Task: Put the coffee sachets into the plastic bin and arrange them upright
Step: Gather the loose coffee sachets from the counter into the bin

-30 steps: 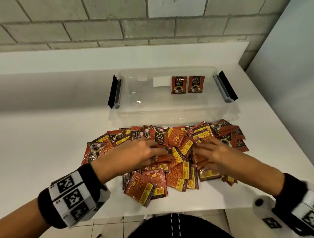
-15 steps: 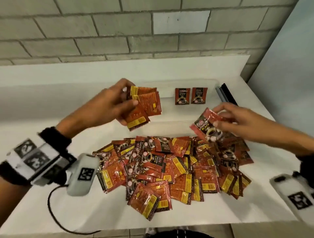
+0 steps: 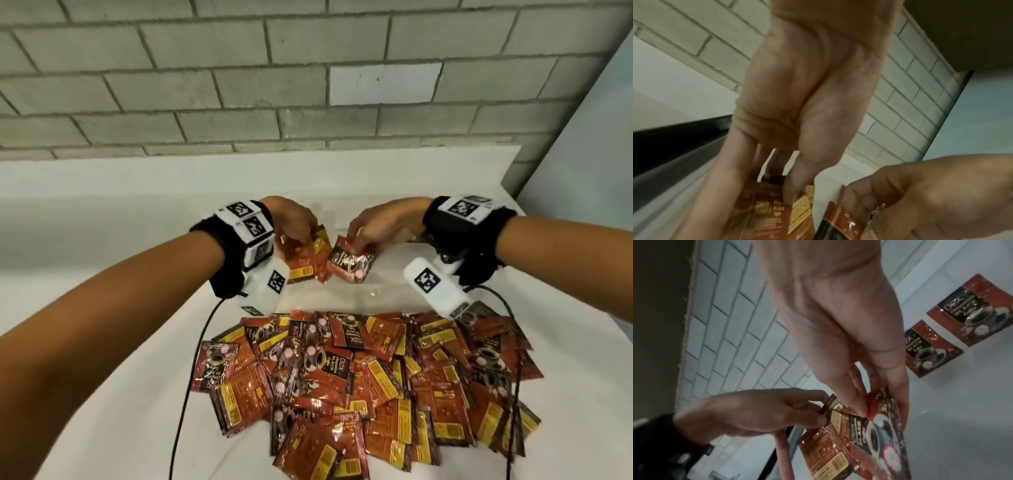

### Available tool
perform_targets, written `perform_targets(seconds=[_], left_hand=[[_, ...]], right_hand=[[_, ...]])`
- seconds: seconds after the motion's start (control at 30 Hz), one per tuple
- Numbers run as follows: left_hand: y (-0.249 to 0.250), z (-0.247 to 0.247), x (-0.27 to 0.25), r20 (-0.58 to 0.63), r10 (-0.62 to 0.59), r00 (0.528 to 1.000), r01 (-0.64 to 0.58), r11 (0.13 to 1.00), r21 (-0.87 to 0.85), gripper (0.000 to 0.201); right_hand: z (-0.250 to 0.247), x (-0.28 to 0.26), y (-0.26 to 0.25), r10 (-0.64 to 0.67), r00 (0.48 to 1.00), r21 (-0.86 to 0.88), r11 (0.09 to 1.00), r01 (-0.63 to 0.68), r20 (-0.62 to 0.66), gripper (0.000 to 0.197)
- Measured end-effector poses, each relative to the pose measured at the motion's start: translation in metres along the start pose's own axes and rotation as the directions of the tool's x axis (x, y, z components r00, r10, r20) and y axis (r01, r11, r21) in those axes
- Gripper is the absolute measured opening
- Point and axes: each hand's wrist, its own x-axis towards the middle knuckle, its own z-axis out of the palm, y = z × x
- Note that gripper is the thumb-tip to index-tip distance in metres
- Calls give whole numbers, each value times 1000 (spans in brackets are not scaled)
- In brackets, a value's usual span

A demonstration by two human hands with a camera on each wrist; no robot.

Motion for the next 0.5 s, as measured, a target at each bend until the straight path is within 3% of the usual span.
perform_targets(seconds=[0.23,0.43,0.5], left_hand=[[4,9,26,179,-55,982,17,978,207,35],[5,-2,5,62,-18,998,10,992,124,58],[2,-9,-19,-2,26,1000,-26,1000,16,50]], right_hand=[[24,33,-1,63,992,-44,997,-58,107,34],[19,27,-5,-88,995,-246,964,99,53,31],[8,8,-4,-182,983,-299,938,177,8,32]])
